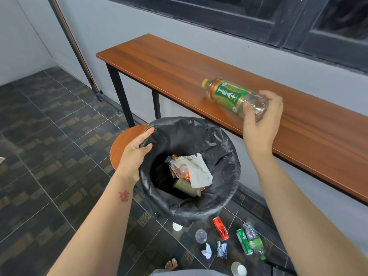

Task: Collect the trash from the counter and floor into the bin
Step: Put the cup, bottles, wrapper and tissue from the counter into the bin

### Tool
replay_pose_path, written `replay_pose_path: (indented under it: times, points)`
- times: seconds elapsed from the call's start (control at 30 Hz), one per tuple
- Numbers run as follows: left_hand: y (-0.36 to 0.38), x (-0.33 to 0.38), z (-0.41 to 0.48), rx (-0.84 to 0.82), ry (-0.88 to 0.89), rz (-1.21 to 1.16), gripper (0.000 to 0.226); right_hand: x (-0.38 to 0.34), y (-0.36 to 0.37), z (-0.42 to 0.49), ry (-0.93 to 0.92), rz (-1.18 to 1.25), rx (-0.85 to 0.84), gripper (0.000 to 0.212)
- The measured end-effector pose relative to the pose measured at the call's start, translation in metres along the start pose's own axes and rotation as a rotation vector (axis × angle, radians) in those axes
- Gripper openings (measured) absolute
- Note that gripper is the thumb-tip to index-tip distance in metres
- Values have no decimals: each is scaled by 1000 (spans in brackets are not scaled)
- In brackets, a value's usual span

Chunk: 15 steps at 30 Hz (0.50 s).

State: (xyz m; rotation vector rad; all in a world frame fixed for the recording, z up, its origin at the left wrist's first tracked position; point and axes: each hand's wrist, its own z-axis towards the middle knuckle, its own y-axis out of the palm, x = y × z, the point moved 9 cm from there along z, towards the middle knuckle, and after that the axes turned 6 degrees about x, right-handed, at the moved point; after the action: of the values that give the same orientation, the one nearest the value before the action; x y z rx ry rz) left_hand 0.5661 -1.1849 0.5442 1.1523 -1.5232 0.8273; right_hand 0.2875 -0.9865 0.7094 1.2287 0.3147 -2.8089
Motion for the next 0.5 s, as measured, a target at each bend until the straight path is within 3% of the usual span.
replay_pose_path:
  times: [0.23, 0.33, 0.5]
  points:
    - [-1, 13, -13, 56, -32, -30, 44, -50, -13, -30, -199, 122, -112, 28]
    - [2, 17, -19, 78, -36, -19, 43, -57, 7, -57, -288, 39, -291, 29]
    - [2, 22, -25, 106, -15, 32, 43, -12, 54, -130, -201, -226, -666, 42]
